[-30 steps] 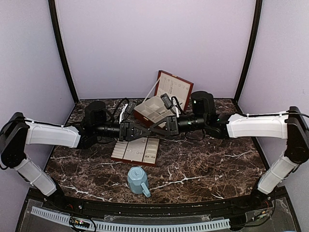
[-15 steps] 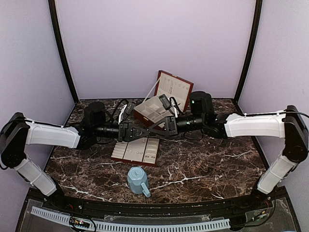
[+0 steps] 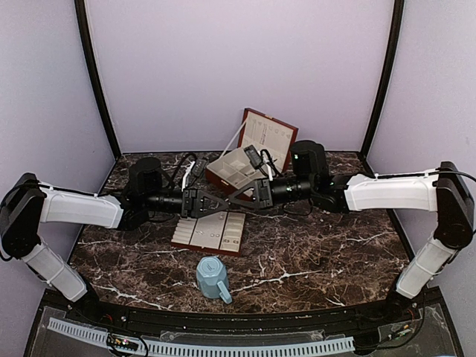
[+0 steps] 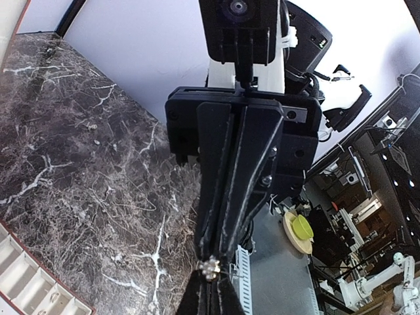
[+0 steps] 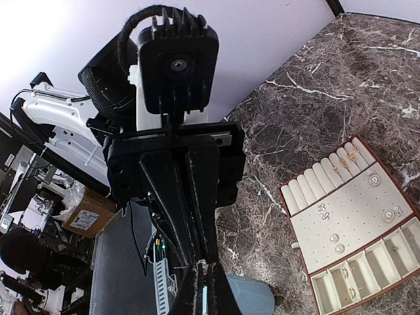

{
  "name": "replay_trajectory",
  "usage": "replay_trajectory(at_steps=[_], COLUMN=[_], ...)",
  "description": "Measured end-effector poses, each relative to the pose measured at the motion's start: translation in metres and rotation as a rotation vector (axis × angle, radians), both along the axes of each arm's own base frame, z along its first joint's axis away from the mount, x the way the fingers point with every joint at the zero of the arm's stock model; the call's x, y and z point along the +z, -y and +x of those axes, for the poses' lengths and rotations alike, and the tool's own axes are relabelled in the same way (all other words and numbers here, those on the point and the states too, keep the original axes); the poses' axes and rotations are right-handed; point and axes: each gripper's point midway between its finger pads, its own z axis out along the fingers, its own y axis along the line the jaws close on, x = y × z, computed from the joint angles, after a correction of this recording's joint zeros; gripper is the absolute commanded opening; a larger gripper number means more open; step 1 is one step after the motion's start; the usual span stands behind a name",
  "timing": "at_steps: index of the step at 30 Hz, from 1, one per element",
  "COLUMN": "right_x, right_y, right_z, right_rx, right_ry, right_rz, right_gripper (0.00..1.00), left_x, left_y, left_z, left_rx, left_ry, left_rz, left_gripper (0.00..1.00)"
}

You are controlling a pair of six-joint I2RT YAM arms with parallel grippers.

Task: Organize the mixed jewelry
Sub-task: Pass from the left arm to the right, then position the compartment layer at the center of the board.

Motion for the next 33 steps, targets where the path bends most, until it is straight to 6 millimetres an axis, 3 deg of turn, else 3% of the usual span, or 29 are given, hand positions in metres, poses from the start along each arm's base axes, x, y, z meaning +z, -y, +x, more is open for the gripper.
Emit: replay_trajectory(at_steps=[2, 5, 9, 14, 19, 22, 26, 30, 33], right_x=[0.000, 0.001, 0.006, 0.015, 0.004, -0.005, -0.012, -0.027, -0.046], right_y=[0.000, 0.000, 0.005, 0.015, 0.024, 0.029, 0.031, 0.025, 0.018], right_z=[0.003, 0.007, 0.017, 0.034, 0.048, 0.056, 0.068, 0.080, 0.086], right_rx=[-0.015, -0.055, -0.137, -0.256, -0.339, -0.381, -0.423, -0.447, -0.452], right_ry=[0.008, 0.033, 0.074, 0.134, 0.178, 0.220, 0.293, 0.376, 0.430], right_rz=[-0.003, -0.010, -0.026, -0.047, -0.117, -0.182, -0.258, -0.351, -0.433], right_gripper=[0.00, 0.00, 0.00, 0.00, 0.00, 0.00, 0.00, 0.00, 0.00], left_x=[-0.001, 0.000, 0.002, -0.008, -0.013, -0.012, -0.017, -0.040, -0.065], left_y=[0.000, -0.001, 0.000, -0.005, -0.018, -0.035, -0.069, -0.110, -0.131], left_z=[0.002, 0.004, 0.005, 0.003, 0.001, 0.013, 0.044, 0.073, 0.081], left_rx=[0.011, 0.025, 0.035, 0.050, 0.096, 0.197, 0.397, 0.586, 0.654], left_ry=[-0.003, 0.003, 0.020, 0.017, 0.034, 0.045, 0.033, -0.052, -0.138], left_rz=[0.001, -0.003, -0.012, 0.014, 0.058, 0.096, 0.175, 0.267, 0.323], left_gripper=[0.09, 0.28, 0.42, 0.51, 0.57, 0.58, 0.67, 0.69, 0.70])
